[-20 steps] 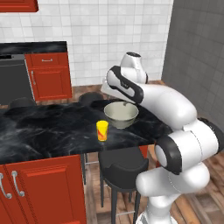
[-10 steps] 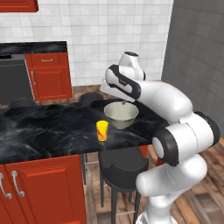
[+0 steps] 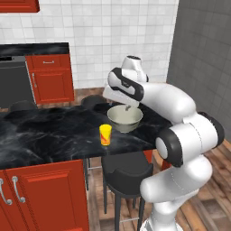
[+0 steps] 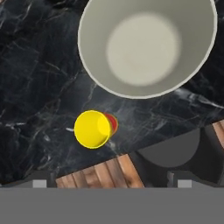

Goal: Place the cup inside the bowl on the dining table and move the bowl to any counter.

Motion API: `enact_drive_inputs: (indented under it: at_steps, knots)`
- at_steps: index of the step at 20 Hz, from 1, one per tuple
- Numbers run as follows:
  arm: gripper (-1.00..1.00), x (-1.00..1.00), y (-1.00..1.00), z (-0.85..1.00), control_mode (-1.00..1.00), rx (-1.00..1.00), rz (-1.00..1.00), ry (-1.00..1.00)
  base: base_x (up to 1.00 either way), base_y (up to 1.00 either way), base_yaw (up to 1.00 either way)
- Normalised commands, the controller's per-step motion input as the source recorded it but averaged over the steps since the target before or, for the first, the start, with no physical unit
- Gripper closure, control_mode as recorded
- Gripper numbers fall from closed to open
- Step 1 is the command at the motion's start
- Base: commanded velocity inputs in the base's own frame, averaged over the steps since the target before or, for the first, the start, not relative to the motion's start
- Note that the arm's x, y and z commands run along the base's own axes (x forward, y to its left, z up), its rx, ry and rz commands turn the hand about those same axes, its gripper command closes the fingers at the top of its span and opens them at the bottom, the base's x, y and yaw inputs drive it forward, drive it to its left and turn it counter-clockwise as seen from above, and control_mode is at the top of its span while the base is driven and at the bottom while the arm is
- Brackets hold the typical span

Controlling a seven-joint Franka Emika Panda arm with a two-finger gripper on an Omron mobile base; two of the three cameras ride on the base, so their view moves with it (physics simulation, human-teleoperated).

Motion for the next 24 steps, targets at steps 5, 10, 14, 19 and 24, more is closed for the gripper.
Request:
enact_drive_inputs:
  at_steps: [5,10,14,19,24]
  knots:
    - [-1.0,0.09,0.18,-0.06,-1.0,0.0,0.0,0.01,0.0,0.0,0.0]
    - [-1.0,0.25,0.22,-0.04,-1.0,0.0,-0.01,0.0,0.0,0.0,0.0]
    - [-1.0,0.13,0.08,0.0,-1.0,0.0,0.0,0.0,0.0,0.0,0.0]
    - [-1.0,0.08,0.0,-0.04,-1.0,0.0,0.0,0.01,0.0,0.0,0.0]
    - [-1.0,0.0,0.04,-0.18,-1.0,0.0,0.0,0.02,0.0,0.0,0.0]
